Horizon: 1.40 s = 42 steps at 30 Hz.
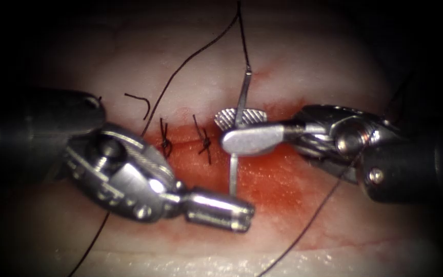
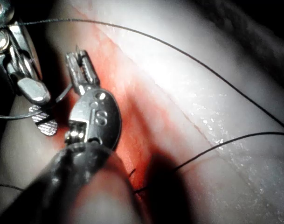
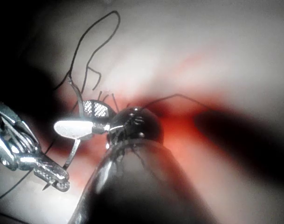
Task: Wound Closure
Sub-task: Hand needle to jaws on right end-effector, then throw needle through skin above incision
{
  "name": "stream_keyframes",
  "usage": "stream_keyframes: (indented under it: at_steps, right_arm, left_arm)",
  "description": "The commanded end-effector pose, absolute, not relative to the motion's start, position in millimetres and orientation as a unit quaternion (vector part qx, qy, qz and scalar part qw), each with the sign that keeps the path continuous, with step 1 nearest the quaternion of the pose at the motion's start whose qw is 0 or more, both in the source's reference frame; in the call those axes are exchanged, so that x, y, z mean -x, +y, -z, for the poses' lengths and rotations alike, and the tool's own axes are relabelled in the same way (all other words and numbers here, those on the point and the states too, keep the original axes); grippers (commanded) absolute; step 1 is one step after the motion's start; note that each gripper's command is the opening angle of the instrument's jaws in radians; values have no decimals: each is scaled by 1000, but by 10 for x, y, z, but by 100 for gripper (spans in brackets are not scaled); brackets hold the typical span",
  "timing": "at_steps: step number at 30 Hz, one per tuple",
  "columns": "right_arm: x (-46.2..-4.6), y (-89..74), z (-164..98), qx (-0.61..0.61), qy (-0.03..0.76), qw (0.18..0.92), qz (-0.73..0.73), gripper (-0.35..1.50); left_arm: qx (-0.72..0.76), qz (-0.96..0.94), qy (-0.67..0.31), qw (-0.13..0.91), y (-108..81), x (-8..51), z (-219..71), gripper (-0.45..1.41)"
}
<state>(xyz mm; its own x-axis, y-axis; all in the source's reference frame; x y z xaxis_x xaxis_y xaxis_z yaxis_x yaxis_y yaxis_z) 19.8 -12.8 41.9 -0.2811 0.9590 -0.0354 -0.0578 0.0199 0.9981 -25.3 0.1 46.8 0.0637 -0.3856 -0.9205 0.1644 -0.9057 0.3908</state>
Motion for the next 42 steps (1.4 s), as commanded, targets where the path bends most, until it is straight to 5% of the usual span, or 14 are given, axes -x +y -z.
stream_keyframes:
  at_steps: [1, 8, 17, 22, 23, 24, 27, 33, 37, 38, 39, 42]
  right_arm:
    - [-205, -129, -422, -404, 559, 443, -572, 44]
    - [-206, -130, -420, -404, 559, 443, -573, 31]
    - [-209, -131, -420, -404, 554, 447, -574, -35]
    - [-209, -132, -420, -405, 545, 455, -575, -35]
    - [-209, -131, -420, -406, 544, 456, -576, -35]
    - [-208, -131, -421, -406, 543, 454, -578, -35]
    - [-204, -126, -423, -393, 547, 466, -574, -35]
    - [-189, -111, -431, -331, 583, 505, -544, -35]
    - [-173, -97, -436, -273, 600, 541, -523, -35]
    - [-169, -93, -437, -256, 602, 553, -517, -35]
    - [-165, -90, -438, -245, 605, 560, -511, -35]
    - [-156, -80, -443, -198, 623, 591, -473, -35]
  left_arm:
    - [-701, 679, -78, 202, 2, 259, -474, -45]
    - [-701, 680, -78, 202, 2, 260, -474, -45]
    - [-701, 680, -78, 202, 2, 260, -474, -45]
    - [-702, 682, -70, 194, 3, 260, -474, -45]
    - [-703, 683, -63, 187, 3, 260, -474, -15]
    - [-703, 689, -48, 169, 5, 260, -473, 39]
    - [-708, 698, -35, 104, 9, 259, -471, 108]
    - [-697, 714, -34, 56, 8, 255, -472, 129]
    - [-683, 730, -23, 28, 4, 249, -478, 111]
    - [-678, 735, -23, 21, 3, 247, -480, 89]
    - [-671, 741, -18, 5, 2, 244, -483, 40]
    - [-657, 754, -13, -21, 0, 241, -492, 3]
